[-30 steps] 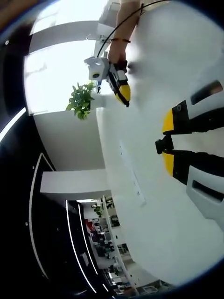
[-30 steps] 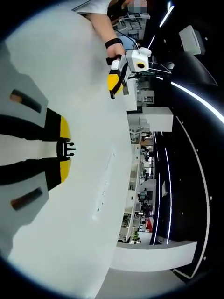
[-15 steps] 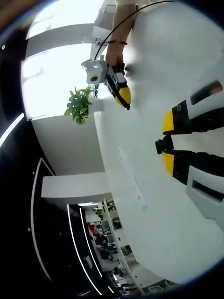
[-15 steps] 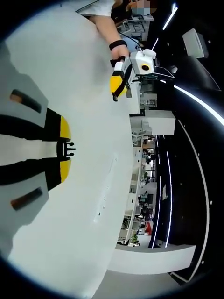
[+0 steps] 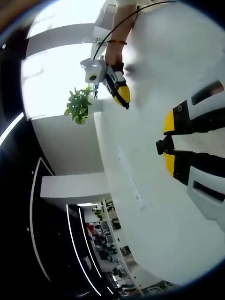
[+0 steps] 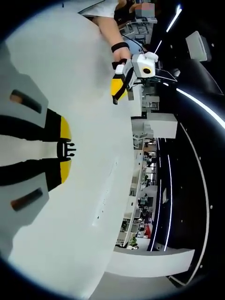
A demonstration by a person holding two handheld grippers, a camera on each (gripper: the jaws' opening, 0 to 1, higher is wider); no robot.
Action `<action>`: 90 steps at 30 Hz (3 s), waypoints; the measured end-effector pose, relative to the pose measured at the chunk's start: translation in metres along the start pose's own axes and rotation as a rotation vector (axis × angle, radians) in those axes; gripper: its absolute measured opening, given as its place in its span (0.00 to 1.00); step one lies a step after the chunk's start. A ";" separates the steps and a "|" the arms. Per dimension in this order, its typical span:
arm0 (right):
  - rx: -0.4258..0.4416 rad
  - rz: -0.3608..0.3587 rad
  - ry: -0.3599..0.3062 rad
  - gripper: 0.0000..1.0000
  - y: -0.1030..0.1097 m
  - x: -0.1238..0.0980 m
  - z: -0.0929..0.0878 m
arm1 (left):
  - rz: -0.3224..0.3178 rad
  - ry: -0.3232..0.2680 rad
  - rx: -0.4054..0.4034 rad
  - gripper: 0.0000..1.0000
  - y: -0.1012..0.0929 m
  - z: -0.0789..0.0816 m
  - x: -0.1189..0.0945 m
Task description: Snap the two parts of the plastic buckle together until the buckle closes and remains connected.
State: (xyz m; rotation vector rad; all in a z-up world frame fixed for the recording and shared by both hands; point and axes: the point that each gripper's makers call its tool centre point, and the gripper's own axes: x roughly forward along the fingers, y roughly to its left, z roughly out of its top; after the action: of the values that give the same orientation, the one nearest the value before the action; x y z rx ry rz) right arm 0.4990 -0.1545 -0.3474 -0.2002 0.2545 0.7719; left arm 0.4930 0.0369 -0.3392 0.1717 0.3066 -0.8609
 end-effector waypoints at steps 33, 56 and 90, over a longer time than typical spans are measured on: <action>-0.041 0.057 -0.015 0.12 0.033 -0.016 0.007 | -0.050 0.030 0.016 0.12 -0.027 -0.013 -0.013; -0.074 0.086 -0.039 0.12 0.048 -0.028 0.012 | -0.068 -0.021 0.083 0.12 -0.040 -0.002 -0.020; -0.098 0.151 -0.044 0.12 0.072 -0.022 0.007 | -0.111 0.011 0.062 0.12 -0.054 -0.019 -0.028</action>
State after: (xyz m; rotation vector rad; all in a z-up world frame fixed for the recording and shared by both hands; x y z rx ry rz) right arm 0.4337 -0.1170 -0.3399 -0.2584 0.1913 0.9383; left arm 0.4309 0.0270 -0.3492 0.2182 0.3018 -0.9806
